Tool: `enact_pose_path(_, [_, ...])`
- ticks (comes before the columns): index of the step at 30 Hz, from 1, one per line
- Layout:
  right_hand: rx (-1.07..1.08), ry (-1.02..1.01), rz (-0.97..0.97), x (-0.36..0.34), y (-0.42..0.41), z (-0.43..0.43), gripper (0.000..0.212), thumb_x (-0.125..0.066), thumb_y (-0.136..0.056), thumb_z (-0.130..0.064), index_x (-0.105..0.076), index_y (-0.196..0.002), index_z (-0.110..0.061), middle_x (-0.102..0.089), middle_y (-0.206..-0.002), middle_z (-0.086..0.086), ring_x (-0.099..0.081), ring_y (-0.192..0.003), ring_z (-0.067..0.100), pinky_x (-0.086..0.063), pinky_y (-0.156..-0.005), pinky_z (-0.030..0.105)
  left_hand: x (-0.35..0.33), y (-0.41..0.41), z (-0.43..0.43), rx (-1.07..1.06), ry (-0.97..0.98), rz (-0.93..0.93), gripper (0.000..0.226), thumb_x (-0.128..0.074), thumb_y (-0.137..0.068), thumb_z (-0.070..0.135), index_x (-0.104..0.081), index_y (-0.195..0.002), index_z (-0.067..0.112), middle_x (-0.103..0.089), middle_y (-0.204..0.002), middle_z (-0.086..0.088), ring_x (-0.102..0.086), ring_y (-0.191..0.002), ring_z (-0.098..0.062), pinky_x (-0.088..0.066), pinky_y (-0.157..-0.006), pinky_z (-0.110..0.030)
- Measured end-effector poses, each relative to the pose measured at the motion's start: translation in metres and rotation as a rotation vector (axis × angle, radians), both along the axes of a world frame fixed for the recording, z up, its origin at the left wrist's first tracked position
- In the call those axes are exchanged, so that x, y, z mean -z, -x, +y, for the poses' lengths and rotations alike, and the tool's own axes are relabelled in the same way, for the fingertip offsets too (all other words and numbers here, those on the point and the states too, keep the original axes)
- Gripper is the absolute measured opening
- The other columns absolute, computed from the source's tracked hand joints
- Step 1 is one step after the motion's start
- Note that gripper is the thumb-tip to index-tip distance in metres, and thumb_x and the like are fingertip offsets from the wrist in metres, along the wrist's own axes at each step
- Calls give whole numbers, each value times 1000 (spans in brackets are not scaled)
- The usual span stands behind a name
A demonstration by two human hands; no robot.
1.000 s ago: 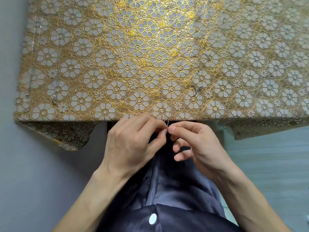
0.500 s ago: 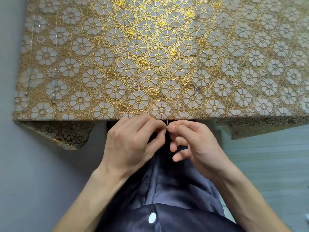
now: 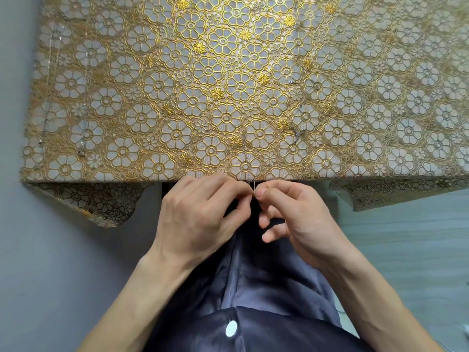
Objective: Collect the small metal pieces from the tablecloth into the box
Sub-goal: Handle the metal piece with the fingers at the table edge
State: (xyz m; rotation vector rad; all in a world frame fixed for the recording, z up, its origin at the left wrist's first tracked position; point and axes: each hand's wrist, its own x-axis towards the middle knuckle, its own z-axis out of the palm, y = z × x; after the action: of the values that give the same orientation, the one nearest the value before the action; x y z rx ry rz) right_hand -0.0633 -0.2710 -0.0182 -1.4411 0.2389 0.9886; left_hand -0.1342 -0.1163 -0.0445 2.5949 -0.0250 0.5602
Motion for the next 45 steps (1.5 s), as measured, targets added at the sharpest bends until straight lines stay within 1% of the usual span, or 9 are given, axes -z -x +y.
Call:
enact_pose_path(7, [34, -40, -25, 2, 1, -1, 19, -57, -98, -7, -64, -81, -13, -55, -62, -7, -52, -51, 11, -47, -40, 23, -1, 1, -2, -13, 86, 42, 8, -69, -90, 22, -74, -85, 19, -71, -83, 8, -61, -63, -17, -49, -62, -42])
enact_pose_path(13, [-107, 58, -395, 13, 10, -8, 20, -66, -94, -5, -70, -103, -22, -60, -73, -3, -59, -54, 15, -55, -48, 35, -10, -2, 0, -64, 476, 223, 5, -68, -84, 26, -71, -87, 23, -68, -83, 12, -59, -66, -8, -50, -66, -26])
enact_pose_path(20, [-177, 118, -669, 16, 9, -8, 3, -68, -93, -20, -69, -95, -22, -66, -80, -9, -64, -52, 19, -53, -52, 37, -20, -8, 5, -56, 514, 319, 9, -62, -83, 34, -67, -86, 26, -64, -83, 15, -61, -68, -11, -45, -65, -20])
enact_pose_path(23, [-167, 147, -748, 15, 3, -7, 18, -69, -90, -25, -65, -107, -28, -61, -77, -8, -62, -58, 21, -55, -57, 38, -24, -14, 10, -47, 507, 336, 5, -64, -83, 30, -65, -86, 27, -60, -87, 16, -59, -64, -12, -35, -59, -11])
enact_pose_path(25, [-210, 176, -821, 14, -3, -6, 27, -70, -90, -25, -65, -116, -30, -59, -75, -9, -61, -57, 19, -54, -58, 31, -27, -18, 14, -38, 552, 349, 3, -67, -83, 25, -65, -85, 25, -61, -86, 14, -59, -62, -13, -33, -58, -8])
enact_pose_path(28, [-243, 230, -927, 12, -13, 1, 13, -72, -92, -24, -70, -104, -28, -59, -77, -13, -61, -58, 14, -45, -58, 17, -31, -29, 20, -19, 664, 412, 2, -66, -83, 25, -66, -85, 26, -65, -78, 15, -58, -60, -11, -38, -55, -10])
enact_pose_path(31, [-224, 265, -959, 9, -24, 5, 4, -72, -93, -25, -69, -91, -26, -62, -77, -13, -62, -59, 14, -43, -56, 17, -32, -43, 28, -6, 724, 474, 2, -63, -85, 30, -63, -86, 28, -70, -79, 13, -59, -62, -7, -44, -59, -17])
enact_pose_path(37, [-179, 304, -954, 0, -45, 9, 7, -72, -92, -23, -68, -86, -24, -63, -73, -15, -62, -64, 10, -43, -59, 12, -37, -78, 42, 53, 841, 572, 5, -67, -88, 25, -63, -90, 28, -71, -73, 3, -65, -68, -19, -55, -62, -37])
enact_pose_path(45, [-72, 284, -858, -7, -59, 11, 9, -71, -92, -26, -68, -83, -27, -66, -74, -11, -65, -61, 17, -50, -56, 27, -49, -119, 61, 249, 1126, 753, 29, -67, -79, 8, -61, -108, 11, -66, -75, 2, -61, -71, -7, -48, -65, -17])
